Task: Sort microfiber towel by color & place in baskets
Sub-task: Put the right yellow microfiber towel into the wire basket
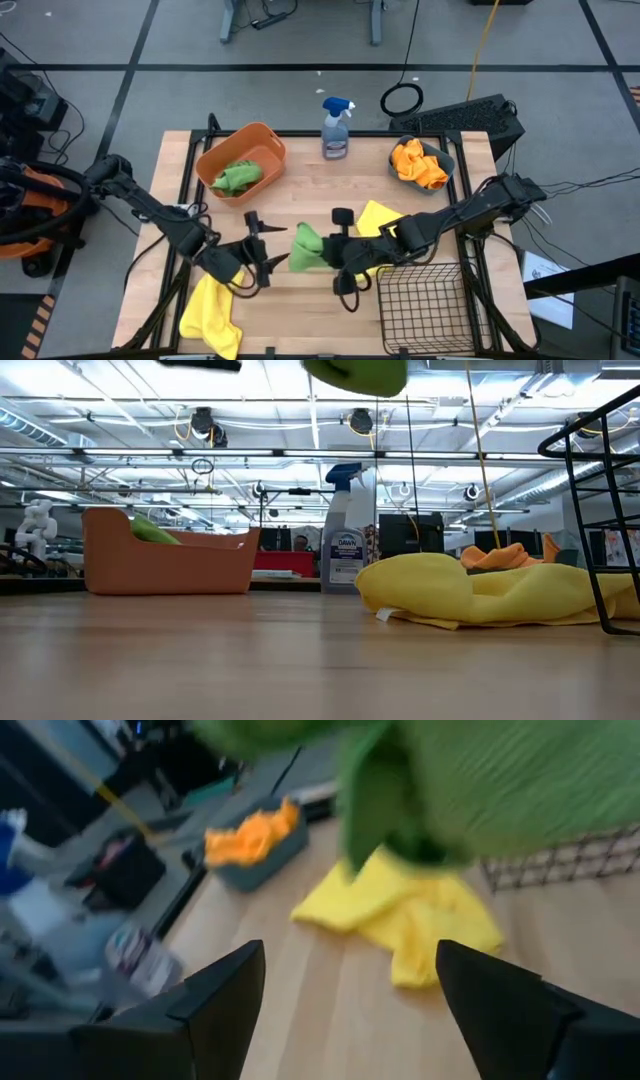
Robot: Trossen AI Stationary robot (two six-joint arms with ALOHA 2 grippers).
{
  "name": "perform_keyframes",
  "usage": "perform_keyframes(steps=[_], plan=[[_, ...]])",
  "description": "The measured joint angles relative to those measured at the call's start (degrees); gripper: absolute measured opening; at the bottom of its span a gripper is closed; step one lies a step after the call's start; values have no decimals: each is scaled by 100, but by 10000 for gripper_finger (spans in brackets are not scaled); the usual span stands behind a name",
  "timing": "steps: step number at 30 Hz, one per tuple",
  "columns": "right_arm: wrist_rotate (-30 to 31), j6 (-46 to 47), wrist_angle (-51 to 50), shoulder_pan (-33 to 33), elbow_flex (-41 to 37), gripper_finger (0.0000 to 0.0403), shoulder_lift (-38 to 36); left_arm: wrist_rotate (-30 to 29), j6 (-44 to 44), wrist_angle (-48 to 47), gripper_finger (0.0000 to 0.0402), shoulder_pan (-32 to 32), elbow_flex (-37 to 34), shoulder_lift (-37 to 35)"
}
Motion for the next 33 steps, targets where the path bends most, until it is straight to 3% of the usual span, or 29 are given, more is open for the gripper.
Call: perform_keyframes(steps=[4, 8, 15, 21, 26, 33], plan=[[-14, -57, 1164, -117, -500, 15, 37, -21, 420, 426, 299, -147, 0, 0], [-7, -26, 2072, -154, -958, 20, 26, -360, 430, 39, 299, -385, 0, 0], [62, 37, 1838, -199, -1054, 22, -97, -908, 511, -264, 299, -934, -2, -139], [337, -241, 1802, -287, -1046, 22, -362, -851, 1047, 442, 299, -1294, -2, -195], [284, -39, 1885, -496, -1169, 23, -382, -265, 1196, 1139, 299, -1171, -2, -50], [223, 206, 2697, -683, -1928, 24, -380, -249, 1480, 1516, 308, -684, -4, 349]])
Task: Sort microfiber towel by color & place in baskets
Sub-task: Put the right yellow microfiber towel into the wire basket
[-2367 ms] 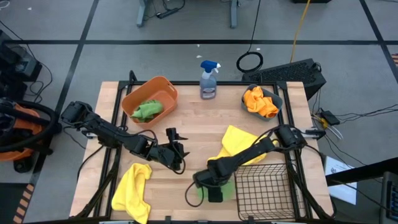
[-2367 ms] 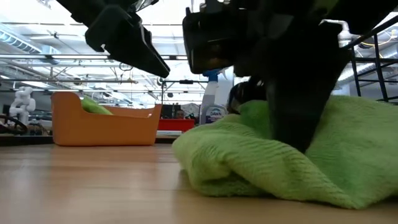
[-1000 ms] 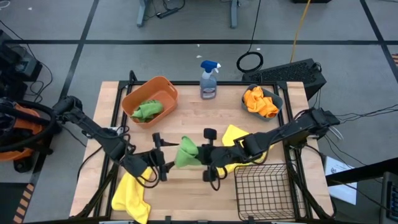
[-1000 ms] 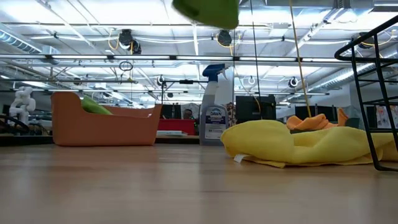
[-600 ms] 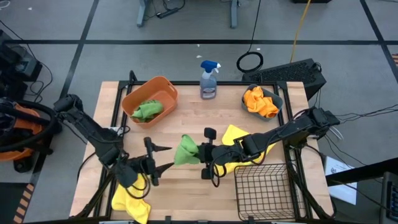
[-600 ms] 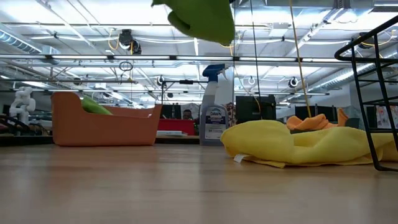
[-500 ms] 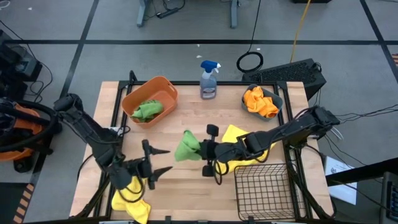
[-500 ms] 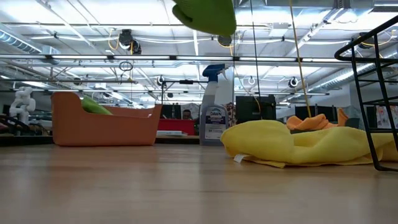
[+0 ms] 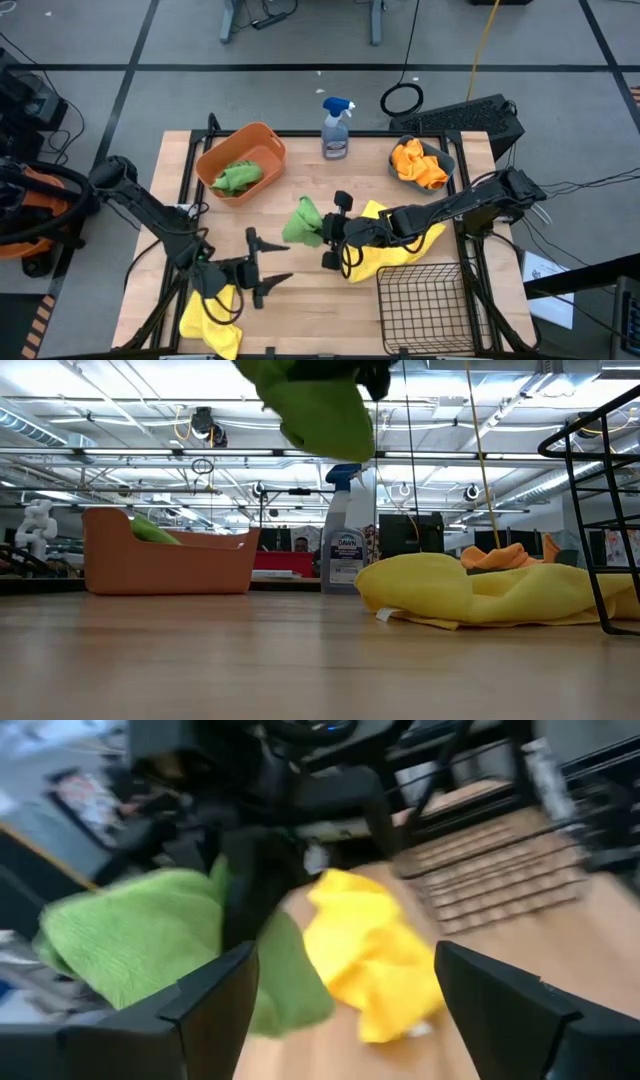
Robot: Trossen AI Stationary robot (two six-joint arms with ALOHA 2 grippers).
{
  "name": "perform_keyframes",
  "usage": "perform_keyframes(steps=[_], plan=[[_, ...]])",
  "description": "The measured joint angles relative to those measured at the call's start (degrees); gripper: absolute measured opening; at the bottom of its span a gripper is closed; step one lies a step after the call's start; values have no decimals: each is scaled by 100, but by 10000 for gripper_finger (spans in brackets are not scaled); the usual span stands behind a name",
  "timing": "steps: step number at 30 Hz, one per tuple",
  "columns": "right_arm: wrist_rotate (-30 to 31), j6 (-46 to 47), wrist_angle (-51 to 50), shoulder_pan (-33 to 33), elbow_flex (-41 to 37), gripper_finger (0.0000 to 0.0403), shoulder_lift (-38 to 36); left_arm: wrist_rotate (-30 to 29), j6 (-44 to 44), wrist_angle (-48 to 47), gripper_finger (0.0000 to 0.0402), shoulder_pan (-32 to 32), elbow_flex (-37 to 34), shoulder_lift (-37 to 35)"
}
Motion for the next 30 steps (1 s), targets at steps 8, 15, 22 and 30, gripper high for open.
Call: perform_keyframes(steps=[8, 15, 22, 30], plan=[[-595, 25, 527, -71, -125, 24, 0, -401, 306, 278, 372, 257, 2, 61], [-918, -174, 1196, -69, -125, 24, 0, -857, 562, 328, 396, 724, 2, 441], [-1032, -150, 1215, -66, -125, 24, 0, -813, 772, 354, 379, 944, 2, 506], [-1057, 0, 1217, -57, -125, 31, 0, -529, 989, 341, 220, 948, 2, 506]])
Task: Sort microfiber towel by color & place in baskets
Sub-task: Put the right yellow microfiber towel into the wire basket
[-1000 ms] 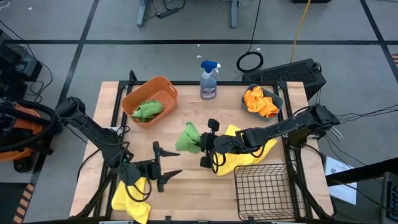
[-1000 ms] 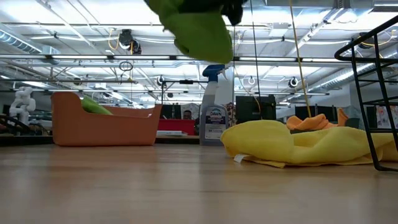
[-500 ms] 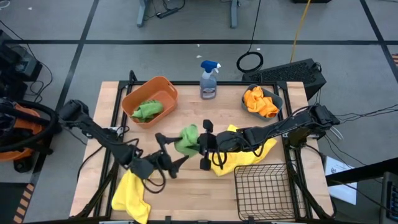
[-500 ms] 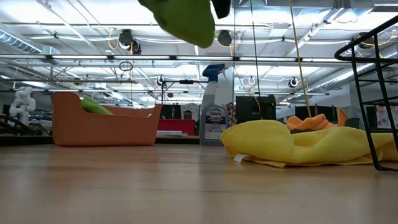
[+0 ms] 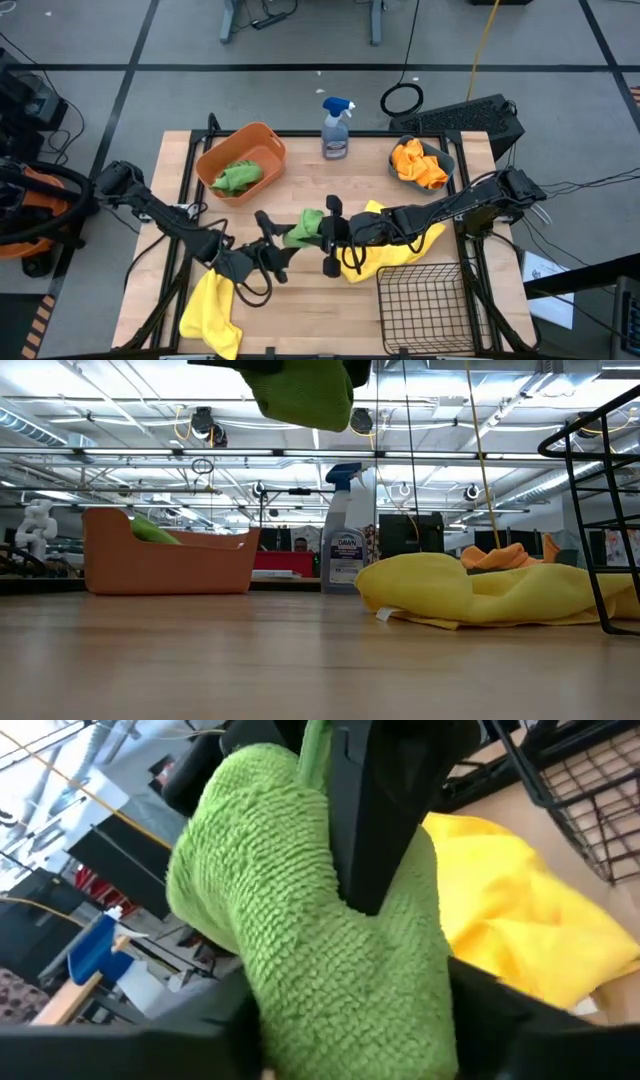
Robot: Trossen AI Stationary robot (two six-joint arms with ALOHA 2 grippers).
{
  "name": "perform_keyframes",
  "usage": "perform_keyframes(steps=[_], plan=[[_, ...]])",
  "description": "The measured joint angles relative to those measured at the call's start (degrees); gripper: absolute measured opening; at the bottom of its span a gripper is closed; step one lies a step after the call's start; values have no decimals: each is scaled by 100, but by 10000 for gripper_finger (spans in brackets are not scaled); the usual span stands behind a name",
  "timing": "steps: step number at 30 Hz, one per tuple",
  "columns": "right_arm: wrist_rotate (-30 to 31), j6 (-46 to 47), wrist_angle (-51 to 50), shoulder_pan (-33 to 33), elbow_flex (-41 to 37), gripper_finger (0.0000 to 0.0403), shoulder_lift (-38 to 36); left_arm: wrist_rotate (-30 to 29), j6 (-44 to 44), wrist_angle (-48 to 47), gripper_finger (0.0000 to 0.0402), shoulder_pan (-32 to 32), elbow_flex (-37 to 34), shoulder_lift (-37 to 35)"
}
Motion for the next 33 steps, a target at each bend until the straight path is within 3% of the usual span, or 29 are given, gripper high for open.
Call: perform_keyframes(steps=[7, 14, 18, 25, 33], plan=[[6, 95, -21, 77, 0, 101, 0, 4, 336, -34, 35, 0, 0, 0], [-21, -247, -65, -72, 5, 206, -87, -29, 360, -258, 40, 12, 0, -122], [64, -459, -451, -223, 9, 246, -149, 29, 332, -679, 41, 173, -28, -299], [98, -607, -1446, -562, 9, 269, -154, 976, 68, -1298, 39, 903, -48, -685], [110, -953, -2469, -1111, 7, 270, -333, 1498, 49, -1784, 39, 1956, -48, -739]])
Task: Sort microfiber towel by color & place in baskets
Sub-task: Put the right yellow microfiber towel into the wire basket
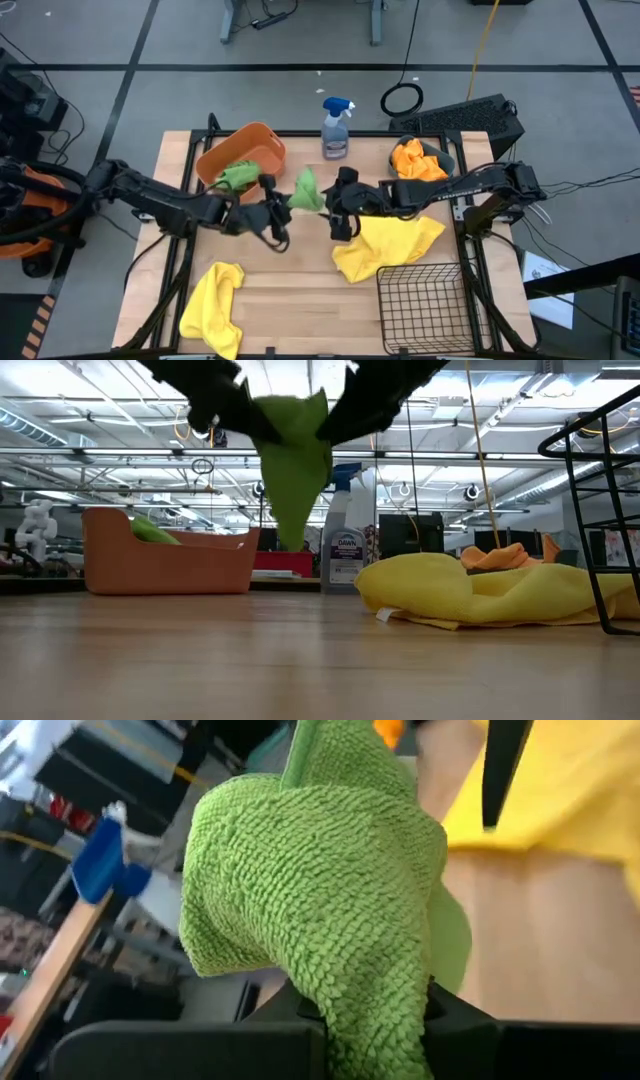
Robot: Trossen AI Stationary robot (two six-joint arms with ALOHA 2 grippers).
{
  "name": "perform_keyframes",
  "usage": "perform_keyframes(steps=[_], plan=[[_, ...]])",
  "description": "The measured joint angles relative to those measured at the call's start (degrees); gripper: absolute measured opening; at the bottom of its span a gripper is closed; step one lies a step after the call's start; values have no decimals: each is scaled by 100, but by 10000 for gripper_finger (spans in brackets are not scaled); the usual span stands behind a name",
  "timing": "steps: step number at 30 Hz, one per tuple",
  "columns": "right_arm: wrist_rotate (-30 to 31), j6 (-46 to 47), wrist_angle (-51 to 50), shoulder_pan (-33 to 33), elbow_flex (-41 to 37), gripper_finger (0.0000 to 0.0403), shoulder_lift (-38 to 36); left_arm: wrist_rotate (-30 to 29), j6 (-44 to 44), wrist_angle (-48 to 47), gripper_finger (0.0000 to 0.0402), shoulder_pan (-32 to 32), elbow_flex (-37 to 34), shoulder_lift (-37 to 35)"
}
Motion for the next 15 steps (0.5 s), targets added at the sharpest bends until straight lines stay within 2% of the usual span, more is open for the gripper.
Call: perform_keyframes(steps=[3, 5, 10, 15], plan=[[36, -61, -175, -225, 0, 270, -6, 59, 7, -27, 39, 446, -144, -1], [305, -100, -311, -346, 0, 270, -10, 153, 32, -32, 40, 780, -307, -82], [712, -35, -635, -604, 0, 270, -10, 1260, 73, -16, 42, 1732, -680, -436], [681, 283, -772, -652, 0, 270, -10, 1378, 118, -275, 43, 2376, -761, -875]])
